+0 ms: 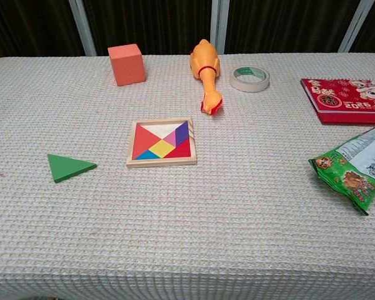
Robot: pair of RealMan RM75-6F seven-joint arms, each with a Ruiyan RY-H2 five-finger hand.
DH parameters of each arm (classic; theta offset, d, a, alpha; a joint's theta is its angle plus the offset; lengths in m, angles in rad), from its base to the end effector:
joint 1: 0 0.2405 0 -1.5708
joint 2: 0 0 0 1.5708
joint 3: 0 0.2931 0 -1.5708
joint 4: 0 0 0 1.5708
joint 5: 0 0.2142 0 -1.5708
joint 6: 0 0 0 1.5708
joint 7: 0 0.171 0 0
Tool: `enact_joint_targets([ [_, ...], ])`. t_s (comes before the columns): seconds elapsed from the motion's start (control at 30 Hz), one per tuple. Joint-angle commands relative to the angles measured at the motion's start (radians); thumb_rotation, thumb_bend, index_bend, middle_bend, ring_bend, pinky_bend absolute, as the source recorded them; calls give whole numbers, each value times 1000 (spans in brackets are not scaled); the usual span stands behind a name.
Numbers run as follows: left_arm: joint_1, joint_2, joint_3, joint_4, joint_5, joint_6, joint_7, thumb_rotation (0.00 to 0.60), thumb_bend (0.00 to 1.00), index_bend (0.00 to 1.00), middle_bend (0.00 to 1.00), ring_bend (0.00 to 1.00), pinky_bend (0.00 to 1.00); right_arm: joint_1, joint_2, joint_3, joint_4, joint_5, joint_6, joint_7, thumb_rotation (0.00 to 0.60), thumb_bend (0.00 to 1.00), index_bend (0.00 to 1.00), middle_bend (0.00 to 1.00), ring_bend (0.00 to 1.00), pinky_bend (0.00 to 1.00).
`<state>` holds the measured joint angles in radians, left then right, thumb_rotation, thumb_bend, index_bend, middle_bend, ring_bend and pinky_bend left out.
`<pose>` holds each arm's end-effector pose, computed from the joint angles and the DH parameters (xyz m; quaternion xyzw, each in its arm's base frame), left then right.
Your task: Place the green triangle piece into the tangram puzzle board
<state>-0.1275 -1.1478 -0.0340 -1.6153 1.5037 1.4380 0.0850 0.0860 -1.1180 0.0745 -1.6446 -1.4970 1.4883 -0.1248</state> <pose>-0.3375 0.2218 0.1503 -0.6268 -0.3754 -0.3684 0.5748 -0.3366 -0.2162 0.1732 0.6059 -0.3524 0.3706 0.6094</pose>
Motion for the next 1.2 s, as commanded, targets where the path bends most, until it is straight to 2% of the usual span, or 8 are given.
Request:
enact_joint_targets([
  [0.03,0,-1,0,1,3,4,-4,600,48,144,84,0,21,0,2,2,0,2,2,2,600,258,0,0,0,0],
  [0.27,-13,-8,9,7,11,-22,-9,600,48,144,85,0,28,0,14,1,-12,-2,1,1,600,263,0,0,0,0],
  [0.43,-38,-40,26,28,95,-17,-52,600,49,180,127,11,72,-1,16,6,-11,5,3,1,600,263,0,0,0,0],
  [0.67,-126,-65,66,4,145,-170,-71,600,52,211,136,17,87,-3,38,-3,4,-2,-5,21,600,274,0,0,0,0],
  [0.87,-197,-140,47,30,146,-254,-23,600,52,212,136,17,87,3,49,-1,8,-9,-8,33,600,281,0,0,0,0],
  [1.0,-241,-196,31,71,125,-307,-33,600,53,225,136,17,89,9,61,0,12,-5,-23,46,600,348,0,0,0,0],
  [1.2,-278,-257,20,128,109,-336,-21,600,56,237,136,17,97,15,66,4,32,0,-32,76,600,357,0,0,0,0],
])
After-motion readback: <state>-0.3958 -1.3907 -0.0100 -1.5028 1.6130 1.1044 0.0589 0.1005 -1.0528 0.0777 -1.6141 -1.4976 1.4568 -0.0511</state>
